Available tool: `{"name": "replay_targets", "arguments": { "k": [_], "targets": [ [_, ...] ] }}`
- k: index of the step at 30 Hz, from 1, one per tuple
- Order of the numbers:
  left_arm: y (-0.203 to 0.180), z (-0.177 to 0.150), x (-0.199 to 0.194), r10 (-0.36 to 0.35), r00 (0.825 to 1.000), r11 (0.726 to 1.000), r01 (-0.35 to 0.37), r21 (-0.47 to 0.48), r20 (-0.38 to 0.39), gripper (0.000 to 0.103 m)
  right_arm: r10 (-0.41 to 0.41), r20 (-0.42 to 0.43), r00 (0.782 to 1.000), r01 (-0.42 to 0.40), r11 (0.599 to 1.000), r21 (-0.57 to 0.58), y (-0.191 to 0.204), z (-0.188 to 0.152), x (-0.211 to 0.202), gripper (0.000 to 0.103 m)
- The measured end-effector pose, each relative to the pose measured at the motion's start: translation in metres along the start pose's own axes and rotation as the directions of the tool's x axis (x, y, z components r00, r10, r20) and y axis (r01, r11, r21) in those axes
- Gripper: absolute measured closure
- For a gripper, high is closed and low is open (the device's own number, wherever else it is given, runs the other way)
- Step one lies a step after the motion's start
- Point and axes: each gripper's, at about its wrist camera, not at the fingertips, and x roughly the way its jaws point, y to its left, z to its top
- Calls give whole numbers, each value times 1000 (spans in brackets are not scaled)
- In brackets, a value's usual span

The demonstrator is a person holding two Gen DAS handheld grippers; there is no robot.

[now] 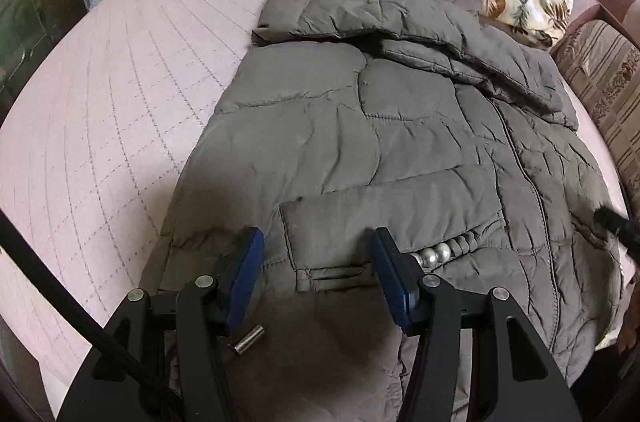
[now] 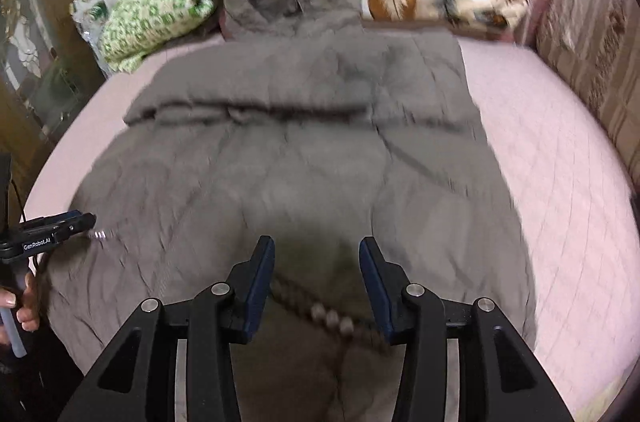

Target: Fold large clothes

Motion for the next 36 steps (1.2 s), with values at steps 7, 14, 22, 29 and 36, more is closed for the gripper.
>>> {"name": "replay_targets", "arguments": {
  "k": [7,14,22,29,36],
  "targets": [
    [-10,-5,-19,16,999,999,-15,-32,42,46,34,-24,999,-32,995,95,-16,-18,6,55],
    [-46,-14,-78,21,980,999,-30,42,200,46,75,59,995,-80,992,94,-4,-37,-26,55],
    [-78,-18,-121,-9,953,996,-19,89,304,42,110,54,992,-111,993,29,22,-61,-36,55],
    [-107,-41,-93,-53,970,987,15,157,239,41,87,10,996,-87,996,-12,33,-74,-23,54],
    [-114,-30,-89,-76,962,985,31,173,262,42,70,40,997,-71,998,3,41,-78,-39,54]
  ]
}}
